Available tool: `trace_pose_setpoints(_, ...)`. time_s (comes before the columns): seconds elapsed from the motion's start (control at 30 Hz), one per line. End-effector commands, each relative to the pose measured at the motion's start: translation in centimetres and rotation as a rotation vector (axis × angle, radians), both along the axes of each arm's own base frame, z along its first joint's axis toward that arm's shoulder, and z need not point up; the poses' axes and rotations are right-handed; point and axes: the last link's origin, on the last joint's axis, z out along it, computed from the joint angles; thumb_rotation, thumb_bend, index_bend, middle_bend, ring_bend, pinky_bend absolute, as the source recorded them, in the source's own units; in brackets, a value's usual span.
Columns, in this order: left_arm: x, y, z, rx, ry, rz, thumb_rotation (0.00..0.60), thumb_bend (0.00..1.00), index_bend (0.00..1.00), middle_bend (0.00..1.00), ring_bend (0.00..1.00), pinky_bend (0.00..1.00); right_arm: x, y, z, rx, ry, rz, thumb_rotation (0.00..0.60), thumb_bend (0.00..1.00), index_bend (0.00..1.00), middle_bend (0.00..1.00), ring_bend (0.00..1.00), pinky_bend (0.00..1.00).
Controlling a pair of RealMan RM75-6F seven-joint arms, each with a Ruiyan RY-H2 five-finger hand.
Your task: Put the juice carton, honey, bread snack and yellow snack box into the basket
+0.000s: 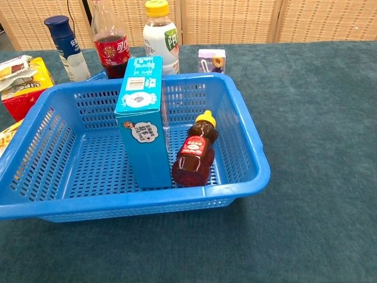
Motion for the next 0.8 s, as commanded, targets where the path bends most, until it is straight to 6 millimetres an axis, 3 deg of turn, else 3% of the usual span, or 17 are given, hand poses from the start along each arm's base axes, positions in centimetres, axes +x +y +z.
trace_pose_setpoints(0.03, 1.5, 3.1, -1.6, -0.026, 0.002, 0.027, 0.600, 0.12, 0.00, 0.00, 0.00, 0.00, -0.1, -0.3, -0.2, 0.002, 0.007, -0.005, 0.600, 0.03, 0.02, 0.00, 0.04, 0.21)
trace_pose_setpoints(0.43, 2.9, 8.0, -4.7, -0.014, 0.030, 0.118, 0.600, 0.12, 0.00, 0.00, 0.00, 0.00, 0.2, -0.3, -0.6, 0.023, 0.010, 0.001, 0.600, 0.03, 0.03, 0.00, 0.04, 0.21)
trace_pose_setpoints(0.67, 3.9, 9.5, -6.7, -0.007, -0.006, 0.133, 0.600, 0.12, 0.00, 0.00, 0.00, 0.00, 0.2, -0.3, -0.8, 0.034, 0.005, 0.003, 0.600, 0.03, 0.03, 0.00, 0.04, 0.21)
trace_pose_setpoints(0.73, 4.0, 9.7, -7.0, 0.011, 0.012, 0.134, 0.600, 0.12, 0.00, 0.00, 0.00, 0.04, 0.2, -0.3, -0.8, 0.038, 0.003, 0.002, 0.600, 0.03, 0.03, 0.00, 0.04, 0.21)
trace_pose_setpoints(0.8, 4.0, 9.8, -7.2, 0.029, 0.030, 0.136, 0.600, 0.12, 0.03, 0.01, 0.04, 0.16, 0.2, -0.3, -0.8, 0.041, 0.002, 0.003, 0.600, 0.03, 0.03, 0.00, 0.04, 0.21)
